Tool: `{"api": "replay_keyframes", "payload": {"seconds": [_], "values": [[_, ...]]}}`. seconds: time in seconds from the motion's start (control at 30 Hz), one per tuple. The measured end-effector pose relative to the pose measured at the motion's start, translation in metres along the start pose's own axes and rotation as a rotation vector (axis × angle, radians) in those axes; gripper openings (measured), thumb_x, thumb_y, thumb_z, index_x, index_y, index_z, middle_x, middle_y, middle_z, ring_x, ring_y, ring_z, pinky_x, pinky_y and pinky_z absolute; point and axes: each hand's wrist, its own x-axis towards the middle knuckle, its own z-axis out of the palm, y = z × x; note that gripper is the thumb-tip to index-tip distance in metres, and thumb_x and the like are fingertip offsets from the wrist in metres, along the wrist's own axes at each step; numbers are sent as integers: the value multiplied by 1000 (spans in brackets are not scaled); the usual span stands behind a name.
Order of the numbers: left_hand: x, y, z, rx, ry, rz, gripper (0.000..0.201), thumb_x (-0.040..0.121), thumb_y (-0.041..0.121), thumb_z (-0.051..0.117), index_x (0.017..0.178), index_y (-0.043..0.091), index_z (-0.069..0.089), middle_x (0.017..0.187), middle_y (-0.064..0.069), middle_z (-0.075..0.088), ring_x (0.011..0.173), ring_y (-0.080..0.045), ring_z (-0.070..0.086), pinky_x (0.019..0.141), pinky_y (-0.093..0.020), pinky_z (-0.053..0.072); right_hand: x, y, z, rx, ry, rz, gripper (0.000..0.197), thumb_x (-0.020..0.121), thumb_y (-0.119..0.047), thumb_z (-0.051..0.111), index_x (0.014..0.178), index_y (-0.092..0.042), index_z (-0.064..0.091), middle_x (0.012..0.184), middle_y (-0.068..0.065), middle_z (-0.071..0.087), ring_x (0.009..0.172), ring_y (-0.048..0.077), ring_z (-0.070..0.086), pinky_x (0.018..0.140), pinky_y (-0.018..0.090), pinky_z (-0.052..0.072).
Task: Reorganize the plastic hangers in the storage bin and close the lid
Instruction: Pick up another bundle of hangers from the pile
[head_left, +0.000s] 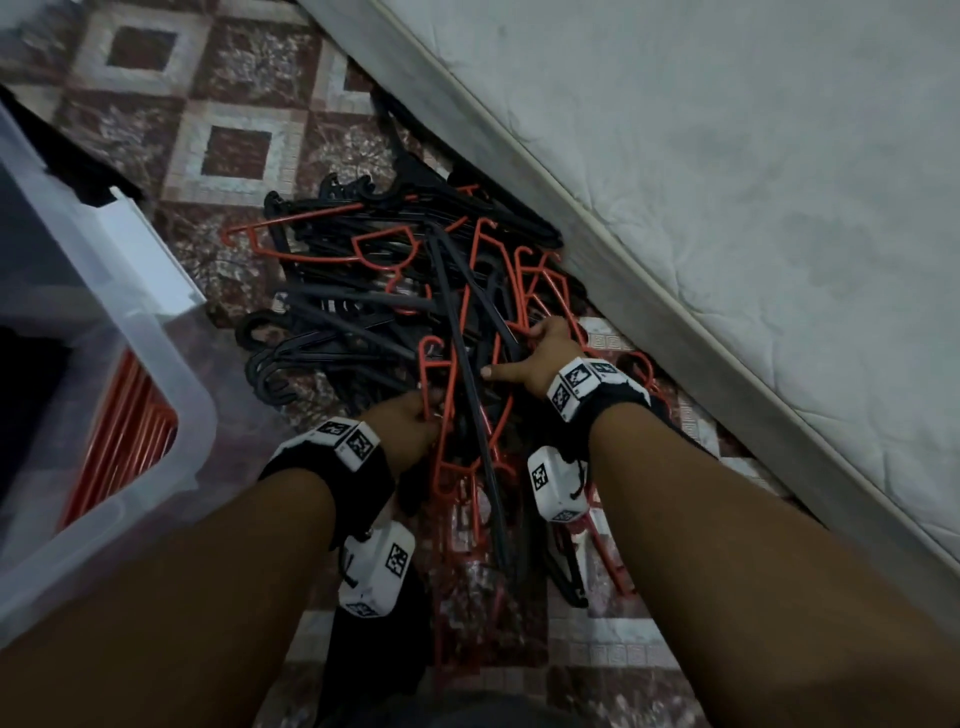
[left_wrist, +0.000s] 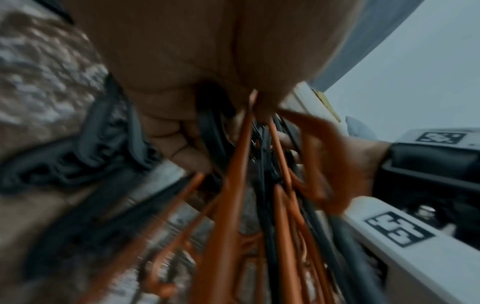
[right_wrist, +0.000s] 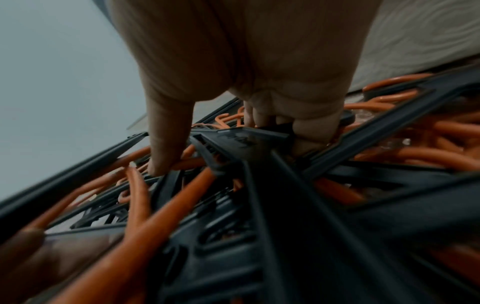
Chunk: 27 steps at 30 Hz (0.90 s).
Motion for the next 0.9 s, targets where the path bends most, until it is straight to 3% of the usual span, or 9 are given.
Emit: {"api": "replay_keyframes", "payload": {"seconds": [0.13,0.23,0.3,0.37,0.43,0.5,0.57,0.7,0.9], "values": [[5,21,8,-125,68,-88,36,102,32,43,128,12,59,124,-15,63,113,-33,59,87,-28,44,2,0,-9,30,-65,68,107,58,-51,89,141,-17,31,131,11,52,96,24,55,76,27,41],[3,28,10,-195,135,-114,60,99,60,26,119,18,64,121,-14,63,111,-33,58,86,-29,39,0,2,-12,-4,-147,71,110,57,-58,86,146,-14,38,138,9,55,113,29,60,92,31,48],[2,27,11,-204,113,-65,61,93,68,34,134,28,55,131,-7,60,115,-28,58,89,-29,39,-4,4,-11,-8,-175,62,105,56,-61,85,142,-15,45,135,9,59,109,28,62,88,31,49],[-1,24,12,-263,78,26,59,88,56,59,140,32,47,134,2,59,117,-19,58,98,-29,43,-8,8,-9,3,-176,35,111,52,-65,84,144,-21,42,136,6,58,111,27,61,86,29,47],[-3,23,12,-267,59,84,66,84,46,70,142,32,42,132,6,60,117,-13,59,104,-34,44,-13,10,-11,50,-163,-3,105,46,-67,83,136,-29,49,121,-4,66,98,17,65,79,26,51],[-5,28,9,-243,58,131,66,83,43,72,141,32,42,130,10,60,117,-10,58,105,-35,45,-18,13,-15,110,-124,-54,83,44,-67,84,116,-38,57,102,-13,69,86,9,67,73,24,54],[-11,39,4,-207,60,190,62,83,45,72,137,33,44,124,20,58,112,-4,57,101,-31,45,-30,15,-24,210,-59,-106,66,44,-63,85,101,-41,60,95,-15,73,83,8,70,75,25,56],[-34,73,-13,-163,16,326,60,86,46,68,139,38,40,127,16,60,114,-5,59,103,-35,46,-65,7,-56,342,72,-241,52,61,-43,89,103,-34,61,85,-21,73,77,-3,69,59,10,50],[-105,137,-73,105,58,506,66,88,55,59,145,43,27,131,13,59,110,-9,61,96,-38,50,-133,-36,-104,438,175,-435,47,71,-38,84,108,-32,56,99,-8,74,88,4,71,66,16,54]]}}
